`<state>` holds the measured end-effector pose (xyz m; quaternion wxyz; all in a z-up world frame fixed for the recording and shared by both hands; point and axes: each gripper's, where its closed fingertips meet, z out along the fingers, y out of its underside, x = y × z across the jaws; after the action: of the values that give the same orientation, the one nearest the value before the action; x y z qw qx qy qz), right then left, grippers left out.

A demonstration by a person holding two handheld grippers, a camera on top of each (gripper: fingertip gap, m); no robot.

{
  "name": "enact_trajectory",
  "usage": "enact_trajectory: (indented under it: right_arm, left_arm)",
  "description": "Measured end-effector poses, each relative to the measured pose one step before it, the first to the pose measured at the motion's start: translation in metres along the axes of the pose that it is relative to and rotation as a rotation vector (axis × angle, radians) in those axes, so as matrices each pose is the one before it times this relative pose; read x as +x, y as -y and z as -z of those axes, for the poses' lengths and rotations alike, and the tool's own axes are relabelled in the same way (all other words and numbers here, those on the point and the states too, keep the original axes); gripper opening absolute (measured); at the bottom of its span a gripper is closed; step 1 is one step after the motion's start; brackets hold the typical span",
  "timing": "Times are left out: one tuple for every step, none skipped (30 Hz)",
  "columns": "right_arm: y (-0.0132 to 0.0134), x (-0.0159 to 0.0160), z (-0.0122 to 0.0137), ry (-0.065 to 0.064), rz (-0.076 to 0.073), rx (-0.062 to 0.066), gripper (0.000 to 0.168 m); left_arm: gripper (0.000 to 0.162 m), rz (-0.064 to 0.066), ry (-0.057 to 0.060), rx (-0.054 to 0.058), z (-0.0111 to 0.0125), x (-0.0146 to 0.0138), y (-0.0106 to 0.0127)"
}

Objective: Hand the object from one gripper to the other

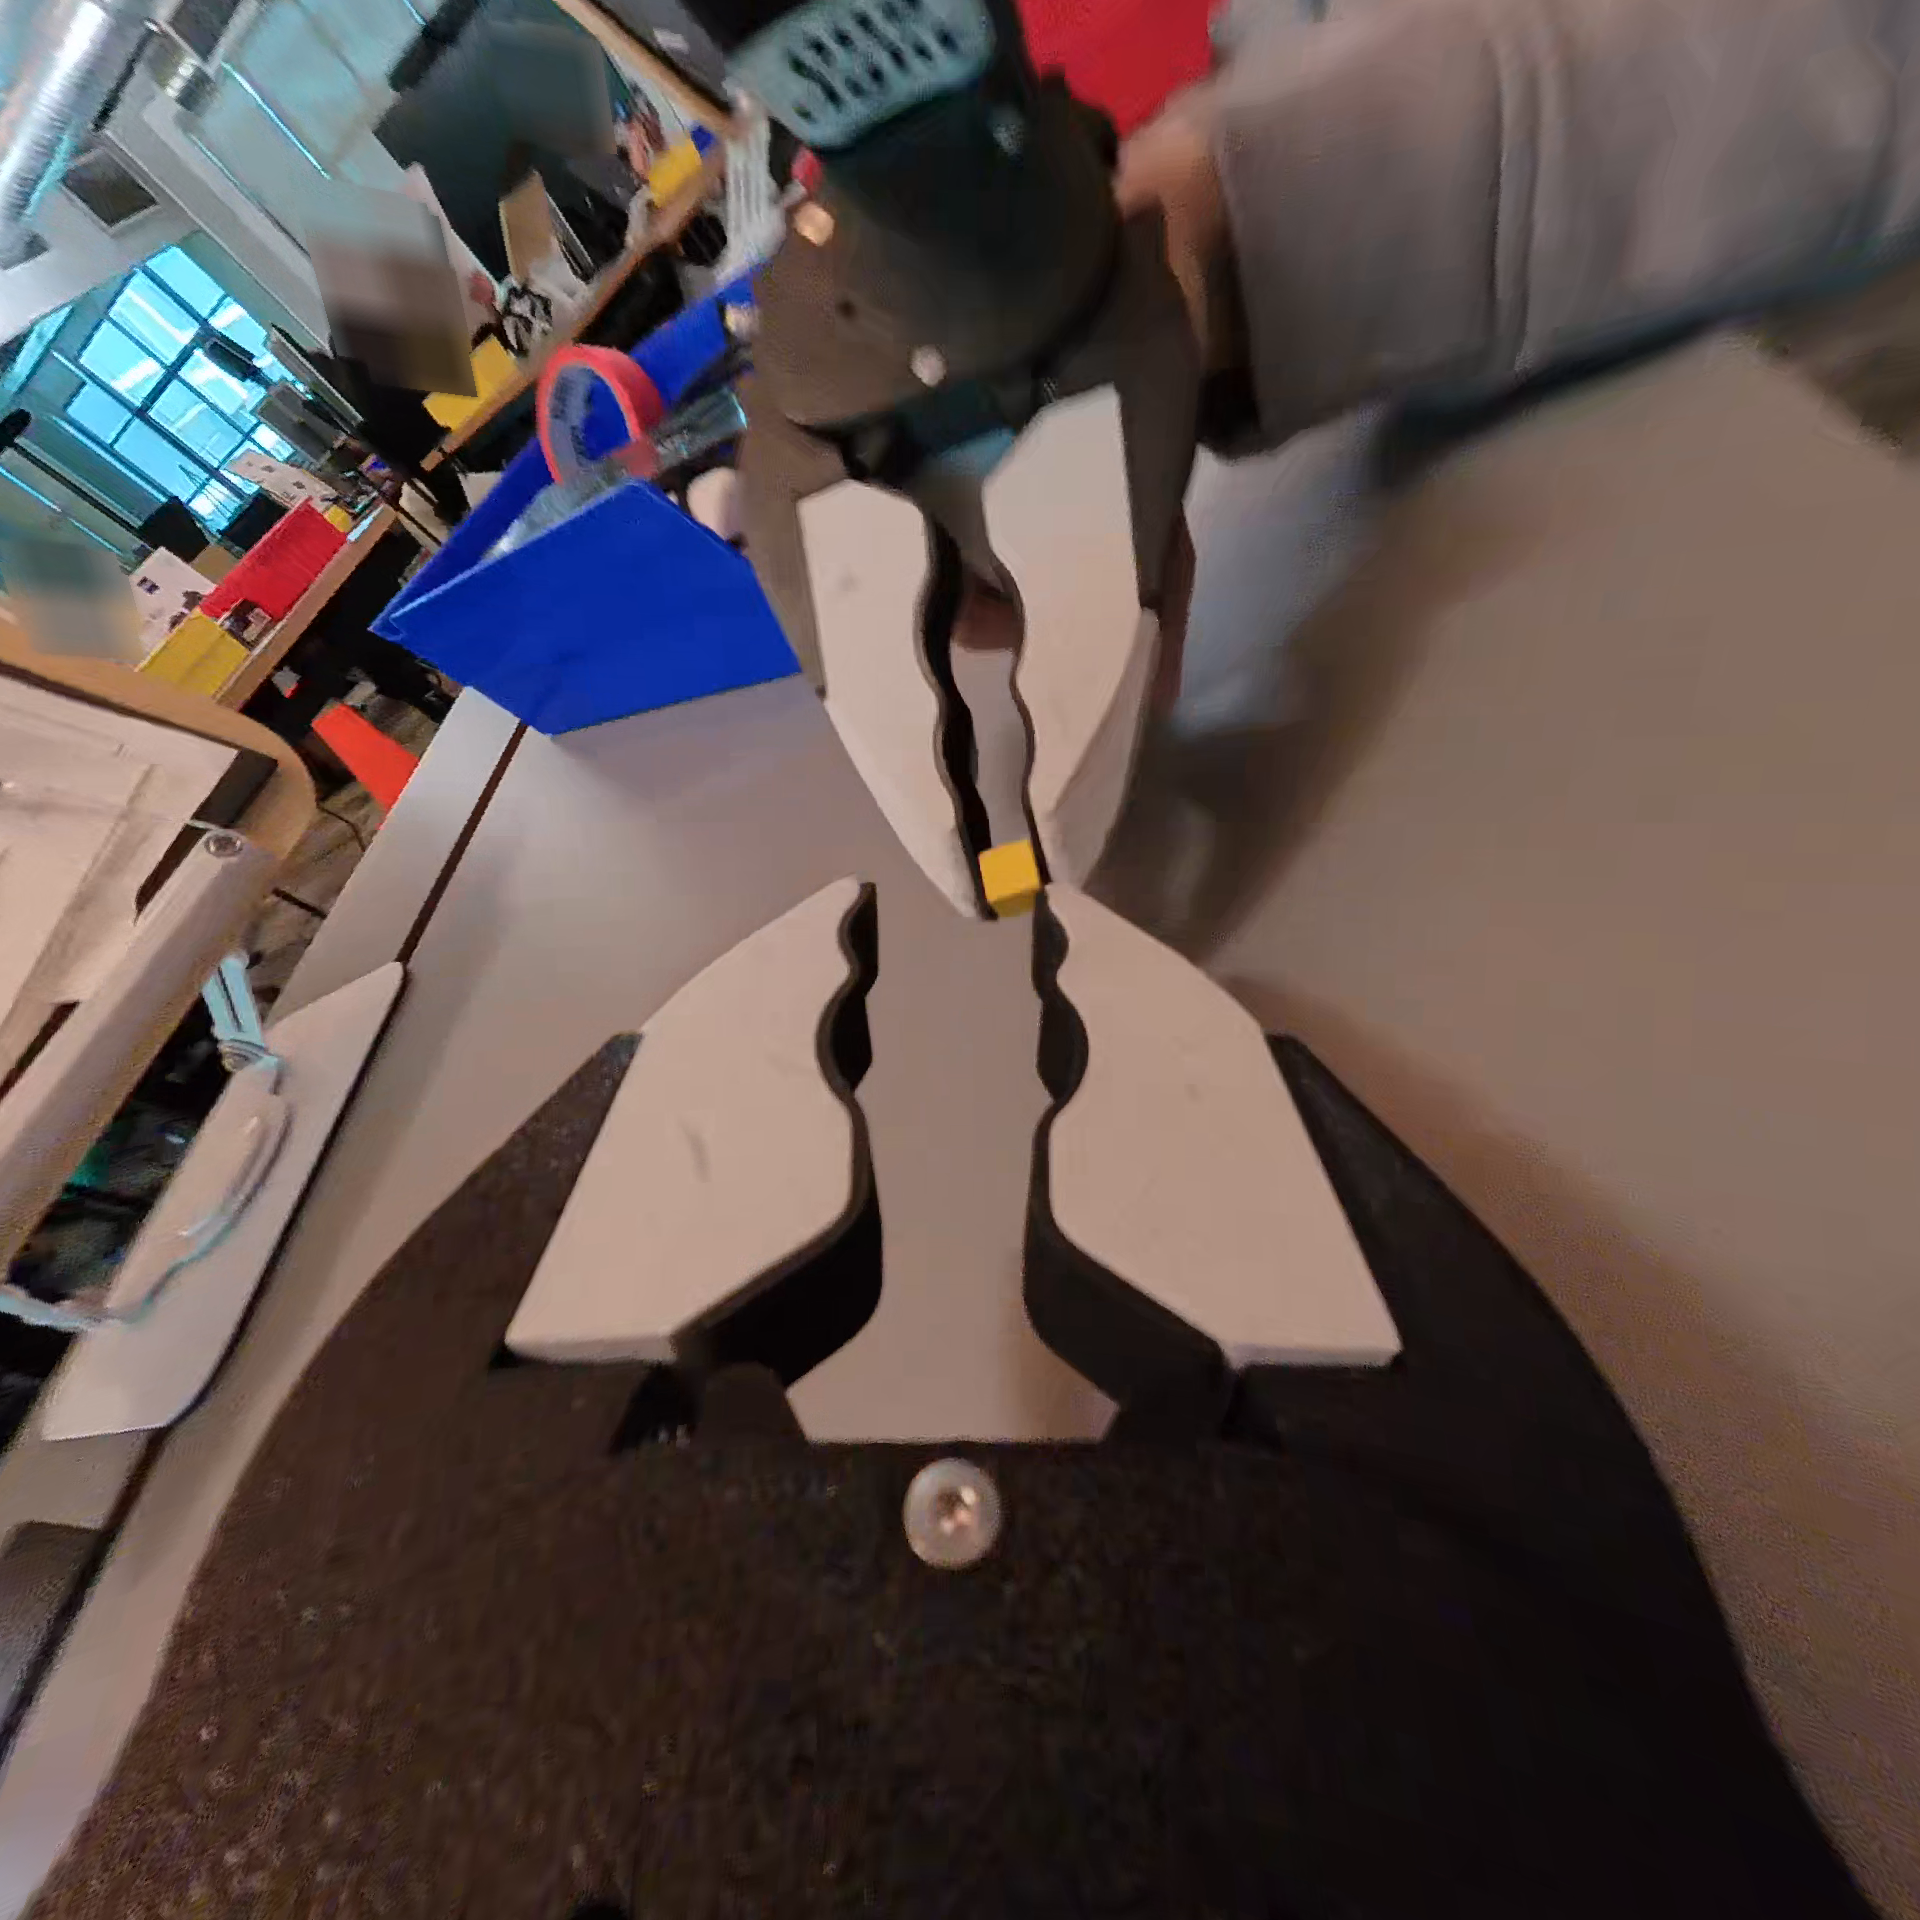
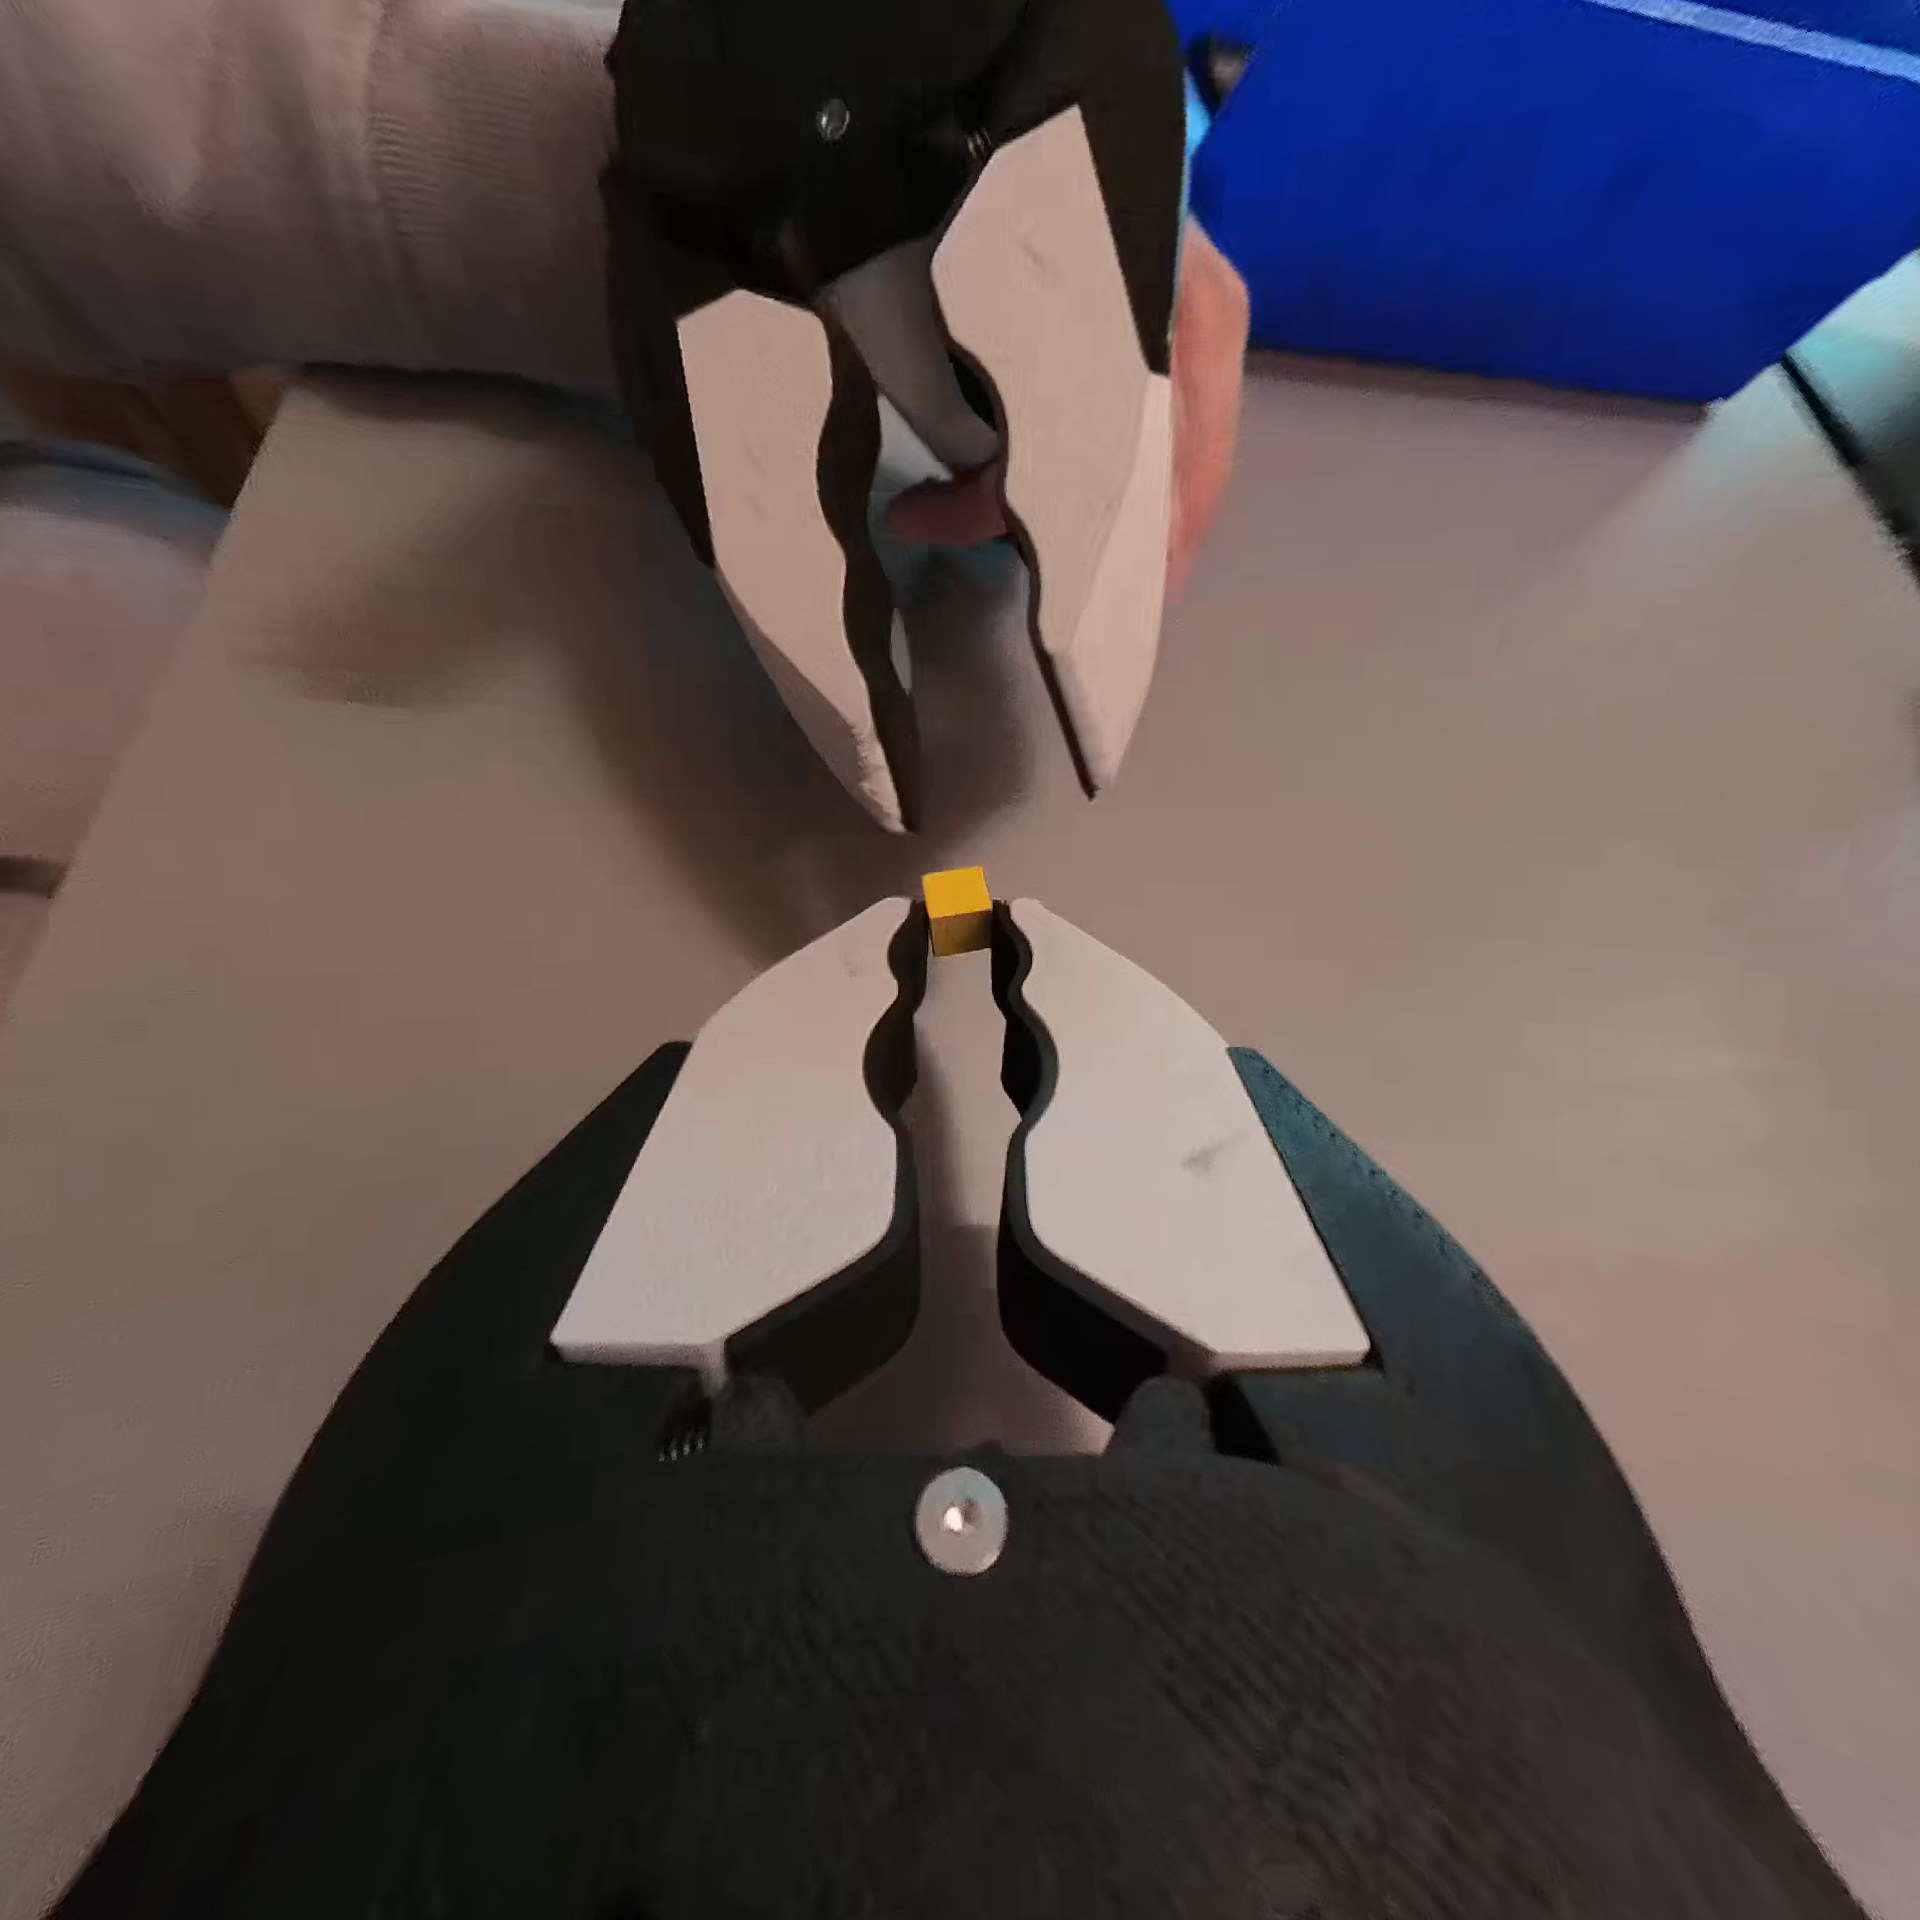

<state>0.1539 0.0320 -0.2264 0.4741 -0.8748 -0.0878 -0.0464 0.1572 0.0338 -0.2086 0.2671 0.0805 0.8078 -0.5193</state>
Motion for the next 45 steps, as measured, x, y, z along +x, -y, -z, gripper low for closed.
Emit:
enact_trajectory:
  right_arm:
    - [-0.00531, -0.00189, 0.00209, 0.0183, 0.0039, -0.0288, 0.012]
    - [-0.00552, -0.00257, 0.00172, 0.0213, 0.0064, -0.0311, 0.012]
    - [-0.00386, -0.00236, 0.00148, 0.019, 0.0028, -0.0219, 0.012]
    - [-0.00236, -0.00276, 0.00131, 0.0207, -0.0012, -0.0151, 0.012]
    - [-0.00099, -0.00325, 0.00116, 0.0229, 0.0002, -0.0091, 0.012]
    - [0.00002, -0.0029, 0.00105, 0.0189, 0.0031, -0.0037, 0.012]
    - [0.00042, -0.00256, 0.00113, 0.0172, 0.0033, -0.0022, 0.012]
    - [0.00028, -0.00289, 0.0011, 0.0186, 0.0028, -0.0029, 0.012]
    - [0.00023, -0.00201, 0.00103, 0.013, 0.0056, -0.0022, 0.011]
    - [0.00026, -0.00126, 0.00078, 0.0072, 0.0047, -0.0028, 0.011]
    - [-0.00002, -0.00175, 0.00069, 0.0124, 0.0007, -0.0057, 0.012]
    - [0.00011, -0.00175, 0.00036, 0.0113, 0.0012, -0.0044, 0.012]
    - [-0.0005, -0.00139, -0.00008, 0.0089, 0.0038, -0.0074, 0.012]
    - [-0.00193, -0.00044, -0.0004, 0.002, 0.0047, -0.0134, 0.011]
    - [-0.00174, -0.00079, -0.00037, 0.0061, 0.0005, -0.0095, 0.011]
    - [-0.00087, -0.00173, -0.00015, 0.0133, -0.0035, -0.0028, 0.011]
    - [-0.00115, -0.00152, 0.00018, 0.0117, -0.0029, -0.0046, 0.011]
    - [-0.00107, -0.00114, 0.00031, 0.0072, 0.0008, -0.0037, 0.011]
    - [-0.00138, -0.00115, 0.00021, 0.0079, -0.0001, -0.0059, 0.012]
    - [-0.0012, -0.00126, 0.00004, 0.0083, -0.002, -0.0055, 0.012]
    - [-0.00149, -0.00083, -0.00028, 0.0064, -0.0015, -0.0087, 0.012]
    - [-0.00185, -0.00093, -0.00036, 0.0057, 0.0004, -0.0118, 0.012]
    - [-0.00145, -0.00068, -0.00024, 0.0032, 0.0023, -0.0102, 0.012]
    - [-0.00095, -0.00025, 0.0001, 0.0011, -0.0003, -0.0077, 0.012]
    - [-0.00111, -0.00037, 0.00023, 0.0026, -0.0058, -0.008, 0.012]
    - [-0.0007, 0.00051, 0.00005, -0.0009, -0.0057, -0.007, 0.012]
    - [-0.00058, 0.00084, -0.0001, -0.0037, -0.0026, -0.0049, 0.012]
    - [-0.00051, 0.00028, -0.0003, -0.0009, -0.0019, -0.005, 0.012]
    - [-0.00055, -0.00004, -0.00045, -0.001, -0.0004, -0.0063, 0.012]
    - [0.00015, 0.00082, -0.0001, -0.0067, 0.0009, -0.0027, 0.012]
    - [0.00095, 0.00087, 0.00071, -0.008, -0.0012, 0.0016, 0.012]
    - [0.00224, 0.00101, 0.00133, -0.0098, -0.0045, 0.0117, 0.011]
    - [0.00257, 0.00041, 0.00152, -0.0038, -0.0033, 0.0132, 0.011]
    - [0.00084, 0.00022, 0.00055, -0.0035, 0.0, 0.0049, 0.012]
    - [0.00147, -0.00118, 0.0001, 0.0033, -0.0005, 0.0069, 0.011]
    - [-0.00011, -0.00121, -0.00081, 0.0029, -0.0007, -0.005, 0.011]
    - [-0.00067, -0.00045, -0.0018, 0.0, 0.0001, -0.0084, 0.011]
    - [-0.00024, -0.00051, -0.00147, 0.0, -0.001, -0.0077, 0.011]
    - [-0.00103, -0.00134, -0.00156, 0.0044, -0.0022, -0.0147, 0.011]
    - [-0.00144, -0.00082, -0.00165, 0.0032, 0.004, -0.0169, 0.011]
    - [-0.00118, -0.00032, -0.00137, -0.0012, 0.0063, -0.0117, 0.011]
    - [-0.0004, -0.0005, -0.00079, 0.0032, -0.002, -0.0065, 0.011]
    - [-0.00004, -0.0008, -0.00087, 0.0063, -0.005, -0.0043, 0.011]
    - [-0.0003, -0.00032, -0.00091, 0.0025, -0.0012, -0.004, 0.011]
    - [-0.0002, -0.00024, -0.00102, 0.001, -0.0014, -0.0054, 0.011]
  left_arm:
    - [0.029, -0.0348, -0.0007, -0.0213, -0.0046, 0.00359, -0.00162]
    - [0.029, -0.0319, 0.0085, -0.0028, -0.00415, 0.00224, 0.00152]
    - [0.03, -0.0374, 0.0138, 0.0091, -0.00349, 0.0018, 0.00341]
    - [0.029, -0.0411, 0.0134, 0.0094, -0.00273, 0.00185, 0.00387]
    - [0.029, -0.0422, 0.0104, 0.0032, -0.0025, 0.00197, 0.00305]
    - [0.029, -0.0453, 0.0051, -0.007, -0.00241, 0.00233, 0.00155]
    - [0.03, -0.0423, -0.0016, -0.0142, -0.00211, 0.00278, 0.00031]
    - [0.03, -0.0343, -0.0054, -0.0158, -0.00197, 0.00275, -0.00033]
    - [0.03, -0.0264, -0.0064, -0.0123, -0.00166, 0.00252, -0.00025]
    - [0.029, -0.0192, -0.0027, -0.0031, -0.00094, 0.0018, 0.00107]
    - [0.028, -0.0152, 0.0035, 0.0081, -0.0005, 0.00069, 0.00268]
    - [0.028, -0.0149, 0.0058, 0.0119, -0.00049, 0.0003, 0.00328]
    - [0.027, -0.0202, -0.0011, 0.0018, -0.00074, 0.00127, 0.00196]
    - [0.026, -0.0248, -0.0028, -0.0103, -0.00125, 0.00172, 0.00011]
    - [0.025, -0.0276, -0.0034, -0.0123, -0.0012, 0.00177, -0.00002]
    - [0.024, -0.0247, -0.006, -0.0071, -0.00125, 0.00213, 0.0007]
    - [0.024, -0.0222, -0.0028, -0.0031, -0.00108, 0.0015, 0.00144]
    - [0.023, -0.0292, -0.0004, -0.0083, -0.00112, 0.00132, 0.00086]
    - [0.023, -0.0386, 0.0016, -0.0147, -0.00091, 0.00117, 0.00026]
    - [0.024, -0.0385, 0.001, -0.0154, -0.00106, 0.00132, 0.0004]
    - [0.024, -0.0335, 0.0013, -0.0156, -0.00104, 0.00107, 0.00021]
    - [0.024, -0.0345, -0.001, -0.0161, -0.001, 0.00138, 0.00011]
    - [0.024, -0.0356, 0.0002, -0.0152, -0.00095, 0.00114, 0.00017]
    - [0.024, -0.0374, 0.0043, -0.017, -0.00087, 0.00053, -0.00014]
    - [0.025, -0.038, 0.0038, -0.0174, -0.00084, 0.00065, -0.00018]
    - [0.026, -0.0372, 0.0038, -0.0181, -0.0009, 0.00062, -0.00049]
    - [0.026, -0.035, 0.0059, -0.0203, -0.00082, 0.00015, -0.00089]
    - [0.026, -0.0291, 0.004, -0.0159, -0.0008, 0.00014, -0.00042]
    - [0.025, -0.0186, 0.0013, -0.0092, -0.00062, 0.00038, -0.00006]
    - [0.024, -0.0116, 0.0003, -0.006, -0.00044, 0.00029, 0.00004]
    - [0.023, -0.0123, 0.002, -0.0046, -0.00025, 0.00002, -0.00009]
    - [0.022, -0.0126, 0.0013, -0.0041, -0.00005, 0.00028, -0.0001]
    - [0.021, -0.0068, -0.0022, -0.0014, -0.00021, 0.00074, 0.00008]
    - [0.022, -0.006, 0.0075, -0.0037, -0.00008, -0.00081, -0.0001]
    - [0.022, -0.0091, 0.0077, -0.0022, -0.00005, -0.00101, 0.00012]
    - [0.022, -0.0011, 0.002, 0.0021, -0.00032, 0.0, 0.00059]
    - [0.021, -0.0042, -0.0055, -0.0002, -0.0004, 0.00111, 0.00015]
    - [0.021, -0.0114, -0.001, -0.0041, -0.00045, 0.00083, -0.00014]
    - [0.02, -0.0111, -0.0033, -0.0022, -0.00042, 0.00118, 0.00037]
    - [0.019, -0.0033, -0.0078, 0.0027, -0.0007, 0.00192, 0.00104]
    - [0.019, -0.0034, -0.0074, 0.0014, -0.00083, 0.00167, 0.00067]
    - [0.019, -0.0098, -0.0028, -0.0018, -0.00059, 0.00094, 0.00032]
    - [0.019, -0.0081, -0.0005, -0.0006, -0.00045, 0.0005, 0.00062]
    - [0.019, -0.0049, -0.0026, -0.0002, -0.00047, 0.00081, 0.00058]
    - [0.019, -0.0051, -0.0022, -0.0018, -0.00047, 0.00071, 0.00021]
